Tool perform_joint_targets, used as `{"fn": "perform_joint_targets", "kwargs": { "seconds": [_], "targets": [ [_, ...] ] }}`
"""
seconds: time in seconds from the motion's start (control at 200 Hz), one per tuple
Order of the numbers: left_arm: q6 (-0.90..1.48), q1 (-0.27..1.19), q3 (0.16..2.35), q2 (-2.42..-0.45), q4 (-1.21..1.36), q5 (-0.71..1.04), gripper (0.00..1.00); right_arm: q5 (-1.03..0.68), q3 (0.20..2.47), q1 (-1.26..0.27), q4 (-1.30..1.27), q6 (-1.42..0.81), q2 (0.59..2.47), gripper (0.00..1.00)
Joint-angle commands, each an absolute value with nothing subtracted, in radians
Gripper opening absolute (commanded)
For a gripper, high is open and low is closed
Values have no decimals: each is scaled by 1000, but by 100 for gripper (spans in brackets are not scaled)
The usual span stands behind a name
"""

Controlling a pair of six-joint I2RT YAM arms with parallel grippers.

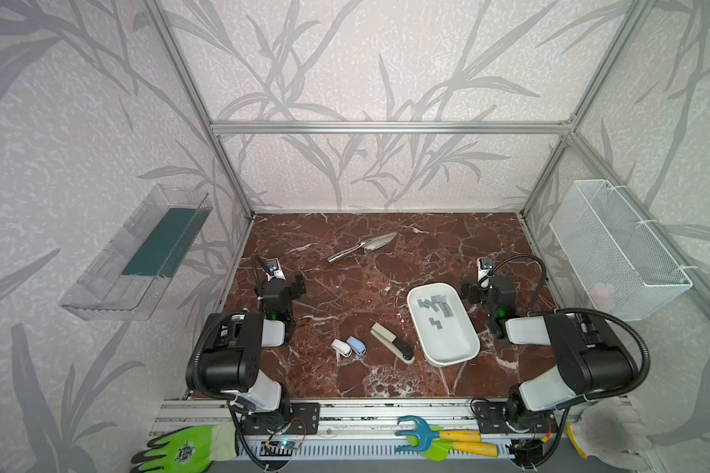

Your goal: Load the staples into the stapler

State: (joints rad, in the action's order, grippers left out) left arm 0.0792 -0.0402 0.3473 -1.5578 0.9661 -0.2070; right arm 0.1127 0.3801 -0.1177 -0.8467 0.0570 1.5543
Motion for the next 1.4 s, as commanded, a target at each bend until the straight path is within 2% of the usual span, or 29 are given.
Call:
{"fn": "perform_joint_targets", "kwargs": {
  "seconds": [0.0,0.945,1.05,1.15,1.214,1.304,1.394],
  "targets": [
    [69,-37,347,-1562,994,-202,99,112,402,-115,-854,61,1543,99],
    [68,-37,347,-1561,994,-202,99,128,395,-116,-890,60,1534,99],
    [69,-37,344,-1558,1004,-204,99,143,409,-119,-806,58,1476,99],
    [61,-36,318,-1438,950,-196,99,262,448,-157,-655,51,1404,99],
    [67,-33,315,-1295,812,-157,99,332,486,-186,-542,40,1351,99],
    [147,-30,366,-1131,561,-150,99,305,567,-193,-325,-43,1266,99],
    [188,-27,387,-1023,494,-90,99,248,639,-192,-166,-229,1189,99]
  ]
}}
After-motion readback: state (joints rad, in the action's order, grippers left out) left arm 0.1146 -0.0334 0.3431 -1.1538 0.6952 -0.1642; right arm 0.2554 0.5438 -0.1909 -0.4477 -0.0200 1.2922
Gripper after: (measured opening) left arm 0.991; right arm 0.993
